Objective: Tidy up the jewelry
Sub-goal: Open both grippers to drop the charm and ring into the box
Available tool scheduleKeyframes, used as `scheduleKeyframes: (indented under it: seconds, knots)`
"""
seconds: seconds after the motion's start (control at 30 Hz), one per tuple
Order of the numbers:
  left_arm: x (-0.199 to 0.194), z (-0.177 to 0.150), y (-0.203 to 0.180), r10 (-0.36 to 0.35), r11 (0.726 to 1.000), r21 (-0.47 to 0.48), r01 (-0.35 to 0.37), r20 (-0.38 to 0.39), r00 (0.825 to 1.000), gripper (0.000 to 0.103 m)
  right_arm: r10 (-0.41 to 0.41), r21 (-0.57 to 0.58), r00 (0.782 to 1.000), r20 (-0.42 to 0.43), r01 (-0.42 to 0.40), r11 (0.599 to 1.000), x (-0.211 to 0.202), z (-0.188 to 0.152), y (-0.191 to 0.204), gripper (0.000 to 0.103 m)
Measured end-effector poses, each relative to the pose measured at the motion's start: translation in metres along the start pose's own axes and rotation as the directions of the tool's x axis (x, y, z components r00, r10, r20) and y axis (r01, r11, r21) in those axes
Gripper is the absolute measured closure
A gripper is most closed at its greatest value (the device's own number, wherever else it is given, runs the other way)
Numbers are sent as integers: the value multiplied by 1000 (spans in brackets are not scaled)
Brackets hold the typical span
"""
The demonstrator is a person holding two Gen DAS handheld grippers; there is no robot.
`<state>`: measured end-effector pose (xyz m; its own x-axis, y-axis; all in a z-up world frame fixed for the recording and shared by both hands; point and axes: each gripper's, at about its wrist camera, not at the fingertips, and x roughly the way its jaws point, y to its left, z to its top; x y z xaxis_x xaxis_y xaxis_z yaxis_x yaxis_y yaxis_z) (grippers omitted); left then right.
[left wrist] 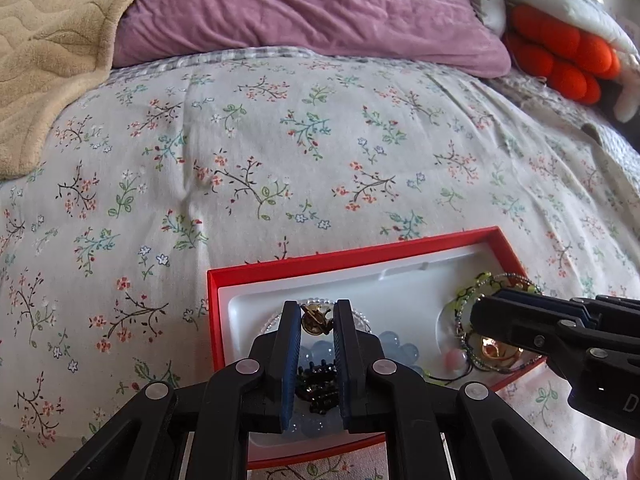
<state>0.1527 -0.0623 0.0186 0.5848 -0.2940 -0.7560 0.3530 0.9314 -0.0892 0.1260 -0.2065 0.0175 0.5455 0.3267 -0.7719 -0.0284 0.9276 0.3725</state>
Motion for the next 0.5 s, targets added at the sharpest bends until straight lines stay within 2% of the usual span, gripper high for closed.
scheduleKeyframes:
  seconds: [0.1,0.2,0.27,0.33,0.4,0.5]
  knots:
    - [-2,0,-1,1,1000,3,-1,-1,1000,91,7,11,1000,8,-7,1000,-3,1,-2,86]
    - [-6,-2,-2,9,1000,14,-9,-1,1000,78,8,13,1000,6,-8,1000,-6,1,-2,84]
    - [-10,-4,-2,15,1000,18,-15,1,1000,68,6,13,1000,3,-6,1000,-8,0,-1,75]
    - [-15,-5,-1,20,1000,22,-20,6,1000,67,12,15,1000,7,-12,1000,-12,-1,0,59]
    - [-21,-5,-1,21,1000,23,-21,8,1000,63,15,18,1000,16,-15,1000,-17,-2,1,56]
    - [-31,-8,-1,33,999,30,-34,20,999,50,18,12,1000,25,-18,1000,-26,-3,3,55]
